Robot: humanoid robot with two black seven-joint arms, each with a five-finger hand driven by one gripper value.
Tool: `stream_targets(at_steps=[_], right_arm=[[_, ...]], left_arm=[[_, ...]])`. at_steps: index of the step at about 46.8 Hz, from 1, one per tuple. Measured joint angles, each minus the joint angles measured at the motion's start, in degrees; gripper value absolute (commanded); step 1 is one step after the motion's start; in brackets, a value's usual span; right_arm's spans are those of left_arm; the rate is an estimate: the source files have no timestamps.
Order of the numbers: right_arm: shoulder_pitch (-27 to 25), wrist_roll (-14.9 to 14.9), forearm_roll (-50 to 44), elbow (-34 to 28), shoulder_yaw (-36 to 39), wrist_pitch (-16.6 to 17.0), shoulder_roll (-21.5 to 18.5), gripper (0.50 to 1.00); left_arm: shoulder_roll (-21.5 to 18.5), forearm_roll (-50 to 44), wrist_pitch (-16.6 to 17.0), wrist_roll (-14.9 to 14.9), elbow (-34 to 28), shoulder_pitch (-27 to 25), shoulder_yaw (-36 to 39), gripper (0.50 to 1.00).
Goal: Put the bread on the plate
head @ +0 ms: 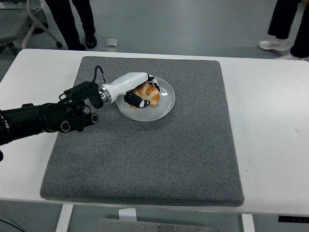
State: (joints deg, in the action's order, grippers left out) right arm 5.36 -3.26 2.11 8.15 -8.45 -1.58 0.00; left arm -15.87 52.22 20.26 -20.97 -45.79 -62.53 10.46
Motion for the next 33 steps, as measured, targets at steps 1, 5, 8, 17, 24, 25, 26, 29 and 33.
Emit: stream_targets(at_steps=[1,5,8,17,24,25,26,29,33], right_arm=[[0.0,0.0,0.0,0.0,0.0,0.0,0.0,0.93],[0.0,0.0,0.0,0.0,0.0,0.0,0.0,0.93],[0.0,0.0,0.0,0.0,0.0,0.0,0.0,0.93],[0.0,0.0,0.0,0.0,0.0,0.0,0.0,0.93],[0.0,0.0,0.0,0.0,0.0,0.0,0.0,0.93],[0.0,0.0,0.0,0.0,0.0,0.0,0.0,0.93],[0.0,0.0,0.0,0.0,0.0,0.0,0.0,0.93],[0.0,0.0,0.0,0.0,0.0,0.0,0.0,0.93],[0.0,0.0,0.0,0.0,0.0,0.0,0.0,0.93]], left_arm=[[0.0,0.0,0.0,0.0,0.0,0.0,0.0,0.632],[0.0,0.0,1.0,0.0,0.0,0.0,-0.1,0.726],[0.1,0.0,2.1,0.0,0.0,0.0,-0.1,0.735],[0.1,0.0,2.7,0.0,-0.1,0.3,0.0,0.778],[0.1,0.0,2.7,-0.1,-0.1,0.4,0.0,0.81],[0.1,0.0,2.7,-0.1,-0.1,0.4,0.0,0.812],[0.1,0.0,2.7,-0.1,-0.1,0.4,0.0,0.818],[0.1,0.0,2.7,-0.1,-0.1,0.4,0.0,0.829],[0.1,0.0,2.7,-0.2,-0.1,0.4,0.0,0.838]])
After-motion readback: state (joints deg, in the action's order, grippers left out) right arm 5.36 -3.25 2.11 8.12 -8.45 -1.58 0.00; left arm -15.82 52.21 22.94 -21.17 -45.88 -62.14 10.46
